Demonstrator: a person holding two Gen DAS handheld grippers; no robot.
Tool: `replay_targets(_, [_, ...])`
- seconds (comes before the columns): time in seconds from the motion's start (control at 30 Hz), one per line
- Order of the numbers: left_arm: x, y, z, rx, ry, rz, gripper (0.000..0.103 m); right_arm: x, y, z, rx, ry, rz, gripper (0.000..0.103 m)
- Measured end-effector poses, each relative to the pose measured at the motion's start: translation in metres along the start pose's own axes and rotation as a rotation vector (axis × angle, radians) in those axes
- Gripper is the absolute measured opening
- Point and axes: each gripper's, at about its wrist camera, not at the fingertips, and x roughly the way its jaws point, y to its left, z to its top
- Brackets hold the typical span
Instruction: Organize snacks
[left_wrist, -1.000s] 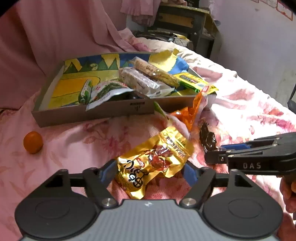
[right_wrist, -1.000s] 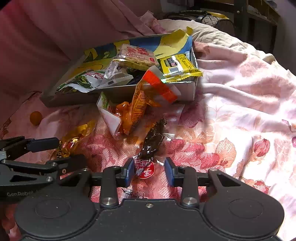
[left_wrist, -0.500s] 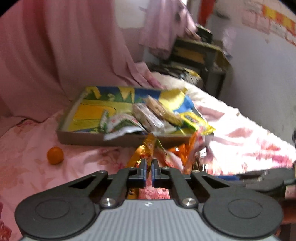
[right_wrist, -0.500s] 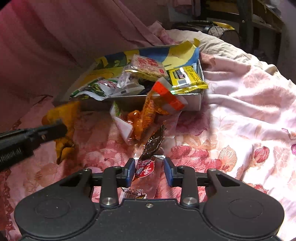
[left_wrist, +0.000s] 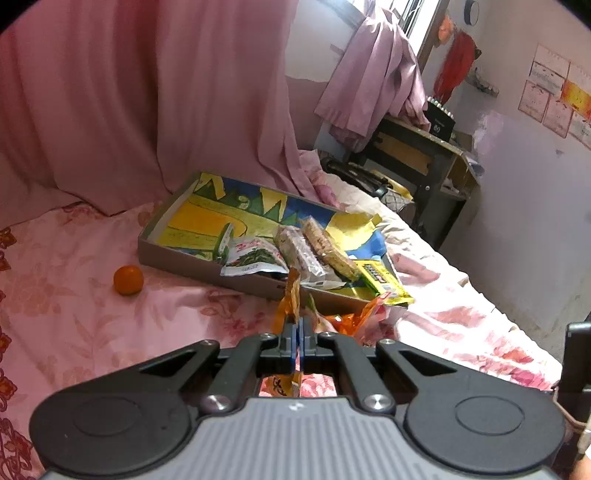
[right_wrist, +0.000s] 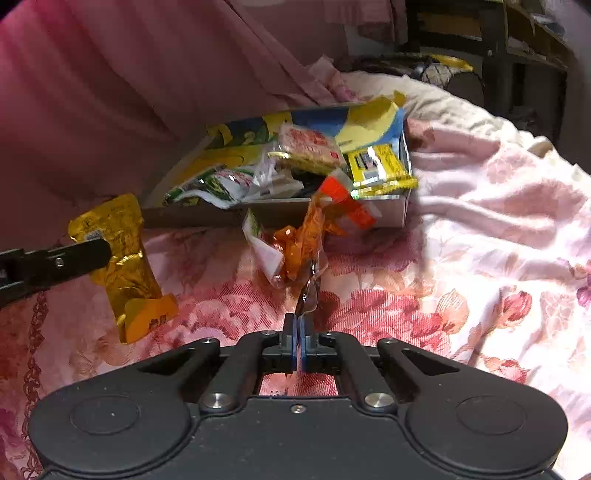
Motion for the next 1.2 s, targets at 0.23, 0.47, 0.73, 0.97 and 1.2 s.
replay_targets(0.23, [-0.004, -0.012, 0.002, 0.015, -0.037, -0.035, 0.0, -0.032, 0.006, 0.0, -0.046, -0.103, 0.008, 0.0])
replay_targets(0.47, [-0.009, -0.015, 0.011, 0.001, -0.096, -0.05, 0.0, -0.052, 0.007, 0.006, -0.049, -0.221, 0.007, 0.0])
replay_targets(0.73, [-0.001, -0.014, 0.037, -0.022, -0.161, -0.059, 0.0, -0.061, 0.0, 0.016, -0.016, -0.313, 0.011, 0.0])
replay_targets(0.97, [0.017, -0.013, 0.065, -0.005, -0.21, -0.076, 0.0, -0.054, 0.0, 0.04, -0.048, -0.385, -0.006, 0.0])
replay_targets(1.2, [0.053, -0.003, 0.083, -0.025, -0.236, -0.104, 0.0, -0.028, -0.009, 0.074, -0.057, -0.437, -0.038, 0.0])
